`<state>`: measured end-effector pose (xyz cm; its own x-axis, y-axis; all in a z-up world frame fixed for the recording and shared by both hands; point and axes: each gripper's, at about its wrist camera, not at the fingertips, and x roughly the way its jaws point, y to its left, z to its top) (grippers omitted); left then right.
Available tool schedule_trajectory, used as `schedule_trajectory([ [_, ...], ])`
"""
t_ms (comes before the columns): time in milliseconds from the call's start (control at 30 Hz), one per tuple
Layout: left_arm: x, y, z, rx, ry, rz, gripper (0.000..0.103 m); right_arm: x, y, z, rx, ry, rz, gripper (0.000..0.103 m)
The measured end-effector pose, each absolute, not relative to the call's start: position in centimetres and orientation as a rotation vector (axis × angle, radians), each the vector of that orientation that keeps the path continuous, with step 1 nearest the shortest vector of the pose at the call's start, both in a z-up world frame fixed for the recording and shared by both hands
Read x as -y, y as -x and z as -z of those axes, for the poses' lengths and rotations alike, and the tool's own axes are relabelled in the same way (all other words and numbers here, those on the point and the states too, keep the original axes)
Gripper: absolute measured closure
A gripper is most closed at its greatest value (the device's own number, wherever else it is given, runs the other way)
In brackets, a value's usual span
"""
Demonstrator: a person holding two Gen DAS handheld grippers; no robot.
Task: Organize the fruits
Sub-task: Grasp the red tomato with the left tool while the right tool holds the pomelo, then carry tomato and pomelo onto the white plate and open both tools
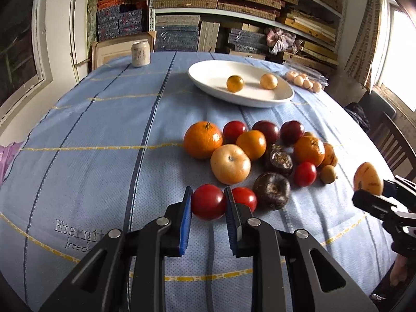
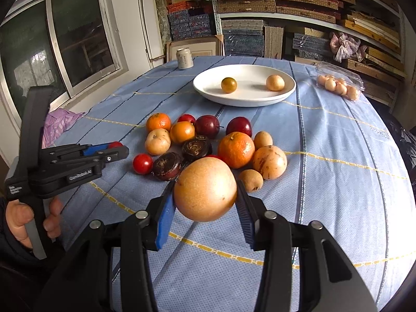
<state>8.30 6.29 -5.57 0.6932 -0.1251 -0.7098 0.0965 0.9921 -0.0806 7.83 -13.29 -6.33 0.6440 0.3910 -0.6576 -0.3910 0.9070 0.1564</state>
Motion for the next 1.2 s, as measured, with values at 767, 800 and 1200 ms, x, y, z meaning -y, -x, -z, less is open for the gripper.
schedule_trajectory([
  [767,-5.0,-12.9,-0.6,-0.714,0.039,0.165,0.079,16.6,-13.6,-1.1,-0.684,-0.04,-0.437,0.06],
  [800,-5.0,-13.5,-0.9,-0.712,0.037,0.163,0.079,16.8,-14.2,-1.3,-0.68,-0.038,-0.432,0.06],
  [1200,-4.4,-26.6,-1.5,-0.778,0.042,0.14,0.079,16.5,-26.2,-1.1,-0.731,-0.035,-0.409,0.06],
])
